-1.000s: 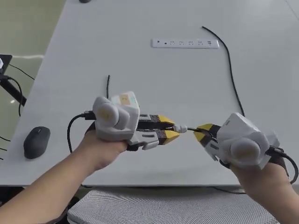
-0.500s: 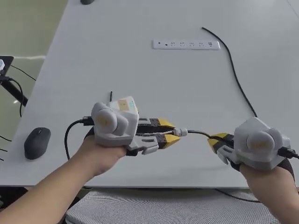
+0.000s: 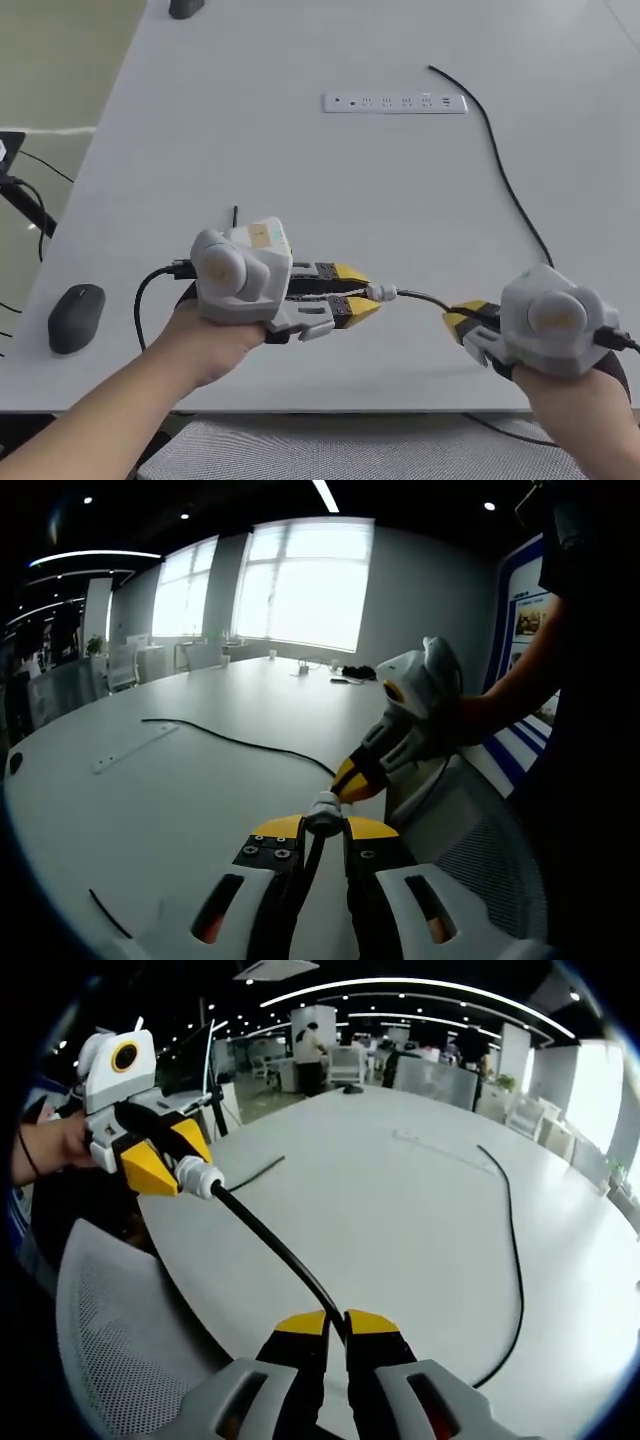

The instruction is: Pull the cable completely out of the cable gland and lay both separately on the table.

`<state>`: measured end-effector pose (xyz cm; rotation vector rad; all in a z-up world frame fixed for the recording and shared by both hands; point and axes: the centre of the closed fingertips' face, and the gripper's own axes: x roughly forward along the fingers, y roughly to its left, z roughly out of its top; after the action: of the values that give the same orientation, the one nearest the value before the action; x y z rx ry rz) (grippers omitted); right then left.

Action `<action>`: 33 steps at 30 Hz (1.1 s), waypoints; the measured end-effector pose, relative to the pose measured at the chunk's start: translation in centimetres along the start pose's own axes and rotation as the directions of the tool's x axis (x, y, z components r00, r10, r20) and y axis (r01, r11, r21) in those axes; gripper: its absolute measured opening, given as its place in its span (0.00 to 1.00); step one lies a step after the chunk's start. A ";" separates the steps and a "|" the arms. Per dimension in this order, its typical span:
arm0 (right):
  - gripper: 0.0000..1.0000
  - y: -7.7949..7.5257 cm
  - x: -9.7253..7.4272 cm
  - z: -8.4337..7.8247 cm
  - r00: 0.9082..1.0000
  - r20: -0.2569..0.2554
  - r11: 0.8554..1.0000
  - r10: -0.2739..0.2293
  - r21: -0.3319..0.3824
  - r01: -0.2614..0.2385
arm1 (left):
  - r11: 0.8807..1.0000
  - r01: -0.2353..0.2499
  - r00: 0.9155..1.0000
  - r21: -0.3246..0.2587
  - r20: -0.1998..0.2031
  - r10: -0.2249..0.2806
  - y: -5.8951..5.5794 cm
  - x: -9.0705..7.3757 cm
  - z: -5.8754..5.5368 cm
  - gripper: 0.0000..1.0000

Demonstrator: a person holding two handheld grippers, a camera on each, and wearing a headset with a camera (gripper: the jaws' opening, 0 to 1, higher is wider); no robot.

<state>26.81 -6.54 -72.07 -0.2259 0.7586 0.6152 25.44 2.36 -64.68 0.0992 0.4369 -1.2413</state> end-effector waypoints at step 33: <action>0.05 7.0 -0.7 6.9 0.995 0.084 0.825 0.046 -0.566 0.010 | 1.000 0.023 1.000 -0.006 -0.009 -0.023 0.3 -0.5 -0.2 0.15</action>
<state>26.23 1.53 -66.49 -0.7363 0.4674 0.8569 25.50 2.99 -64.75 0.0951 0.4505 -1.2623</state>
